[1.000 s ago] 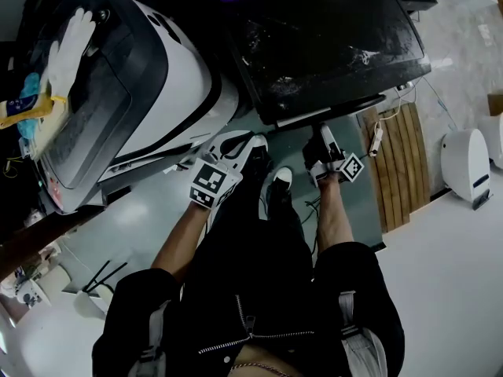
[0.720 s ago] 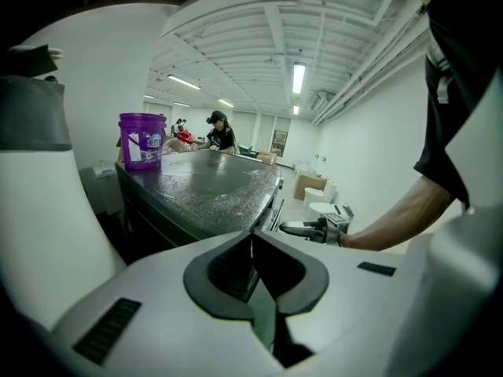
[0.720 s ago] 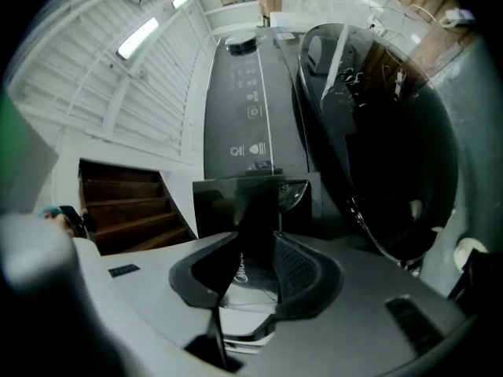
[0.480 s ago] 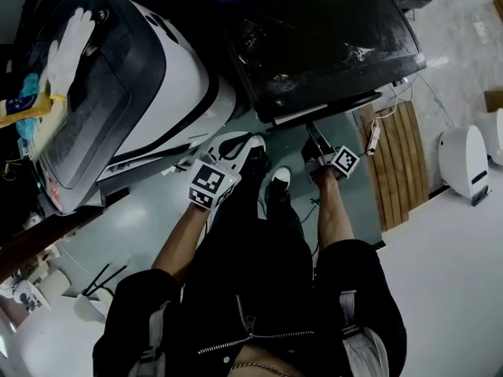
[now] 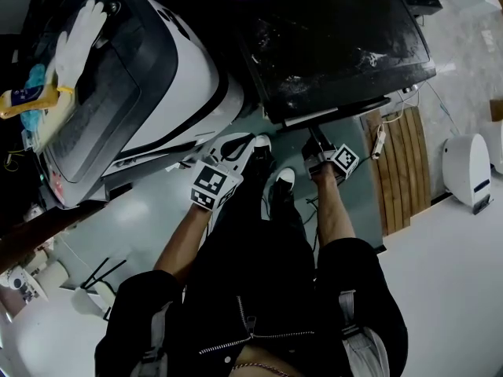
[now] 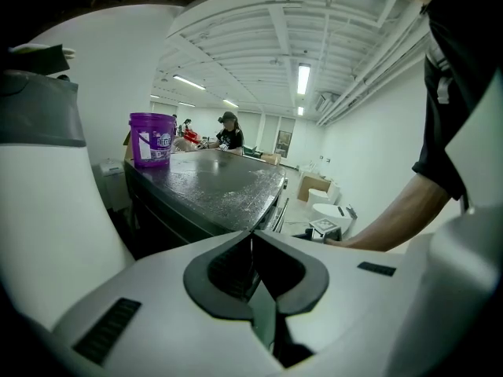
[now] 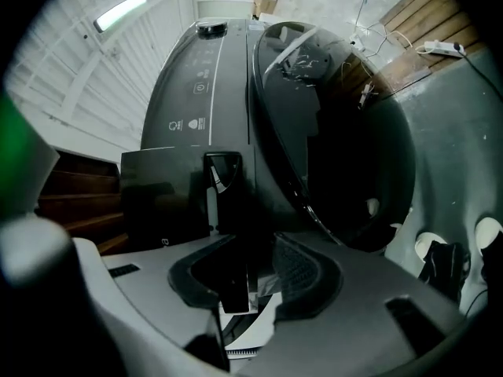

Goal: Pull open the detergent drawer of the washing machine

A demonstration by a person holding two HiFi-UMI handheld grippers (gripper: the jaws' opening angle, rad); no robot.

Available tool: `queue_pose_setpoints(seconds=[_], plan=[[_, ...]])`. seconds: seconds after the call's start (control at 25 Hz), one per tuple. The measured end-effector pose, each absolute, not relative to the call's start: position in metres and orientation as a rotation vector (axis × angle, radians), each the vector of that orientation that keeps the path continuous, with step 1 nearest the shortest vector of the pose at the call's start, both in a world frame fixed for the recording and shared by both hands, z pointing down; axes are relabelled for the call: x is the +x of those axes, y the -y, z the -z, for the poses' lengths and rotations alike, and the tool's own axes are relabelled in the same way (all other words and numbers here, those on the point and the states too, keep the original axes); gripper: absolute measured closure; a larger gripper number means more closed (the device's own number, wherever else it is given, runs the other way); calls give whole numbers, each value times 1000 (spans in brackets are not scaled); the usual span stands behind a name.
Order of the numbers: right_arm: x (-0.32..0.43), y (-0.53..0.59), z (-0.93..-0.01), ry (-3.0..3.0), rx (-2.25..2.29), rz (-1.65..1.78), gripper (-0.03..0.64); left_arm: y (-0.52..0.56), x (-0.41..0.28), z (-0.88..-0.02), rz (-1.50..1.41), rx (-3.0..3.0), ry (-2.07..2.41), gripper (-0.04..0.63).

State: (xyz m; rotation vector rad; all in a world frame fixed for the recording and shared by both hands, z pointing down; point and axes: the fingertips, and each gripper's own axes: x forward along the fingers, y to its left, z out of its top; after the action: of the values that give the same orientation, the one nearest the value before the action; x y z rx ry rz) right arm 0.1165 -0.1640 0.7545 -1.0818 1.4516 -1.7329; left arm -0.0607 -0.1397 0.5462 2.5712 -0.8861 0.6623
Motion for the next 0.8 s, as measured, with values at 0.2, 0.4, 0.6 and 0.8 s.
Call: queue_pose_setpoints(seconds=[0.2, 0.4, 0.6, 0.8], plan=[[115, 165, -748, -1412, -1046, 1695, 551, 140, -67, -546, -656, 2563, 897, 574], [120, 153, -751, -1396, -1075, 1682, 592, 137, -68, -546, -652, 2566, 895, 574], [121, 152, -755, -1442, -1114, 1725, 612, 131, -66, -546, -657, 2572, 881, 572], [118, 152, -748, -1437, -978, 1691, 493, 127, -74, -548, -666, 2552, 898, 574]])
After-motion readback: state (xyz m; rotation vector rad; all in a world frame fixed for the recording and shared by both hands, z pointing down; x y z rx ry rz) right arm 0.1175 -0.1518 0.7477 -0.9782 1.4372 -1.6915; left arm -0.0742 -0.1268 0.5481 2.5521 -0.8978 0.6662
